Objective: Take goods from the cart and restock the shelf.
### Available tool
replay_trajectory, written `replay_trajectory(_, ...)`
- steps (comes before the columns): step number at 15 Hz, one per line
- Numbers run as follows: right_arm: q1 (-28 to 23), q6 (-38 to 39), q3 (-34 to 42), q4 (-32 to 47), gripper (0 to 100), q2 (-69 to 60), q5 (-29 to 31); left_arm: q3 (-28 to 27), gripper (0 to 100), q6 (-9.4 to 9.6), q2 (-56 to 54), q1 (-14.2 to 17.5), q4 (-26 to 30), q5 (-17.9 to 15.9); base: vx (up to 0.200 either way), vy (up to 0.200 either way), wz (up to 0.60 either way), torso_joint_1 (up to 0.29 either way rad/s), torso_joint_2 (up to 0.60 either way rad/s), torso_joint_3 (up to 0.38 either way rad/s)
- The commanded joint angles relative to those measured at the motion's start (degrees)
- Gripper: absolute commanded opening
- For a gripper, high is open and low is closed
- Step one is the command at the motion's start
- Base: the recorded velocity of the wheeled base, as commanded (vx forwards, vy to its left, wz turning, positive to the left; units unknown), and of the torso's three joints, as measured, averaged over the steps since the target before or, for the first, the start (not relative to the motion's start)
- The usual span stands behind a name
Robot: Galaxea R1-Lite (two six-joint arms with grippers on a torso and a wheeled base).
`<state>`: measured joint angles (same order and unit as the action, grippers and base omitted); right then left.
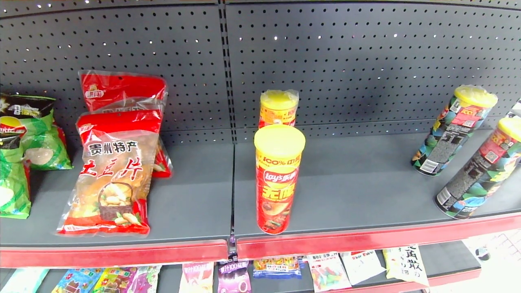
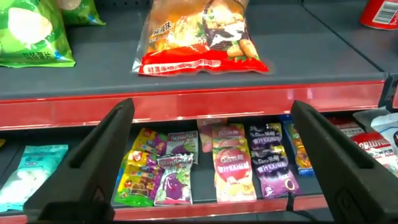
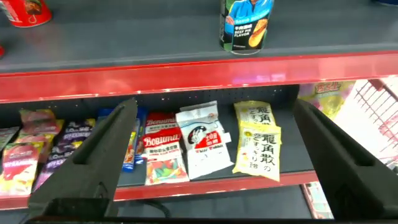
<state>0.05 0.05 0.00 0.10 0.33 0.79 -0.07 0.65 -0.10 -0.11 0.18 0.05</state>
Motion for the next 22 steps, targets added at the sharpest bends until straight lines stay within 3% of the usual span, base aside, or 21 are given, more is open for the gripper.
replay_trajectory(1,0.04,0.13,0.00,-0.01,100,-0.24,0.00,-0.01,100,-0.03,0.10,-0.07,-0.01,0.13,-0.200,0.000,0.00,0.027,0.00,-0.002)
replay_trajectory(5,0.04,0.13,0.00,-0.01,100,-0.24,0.00,-0.01,100,0.06,0.10,0.02,-0.01,-0.05,-0.050,0.000,0.00,0.004,0.00,0.001)
replay_trajectory(22,0.04,0.04,0.00,-0.01,100,-0.24,0.09,-0.01,100,-0.03,0.10,-0.07,-0.01,0.04,0.000,-0.200,0.00,0.005,0.00,0.003)
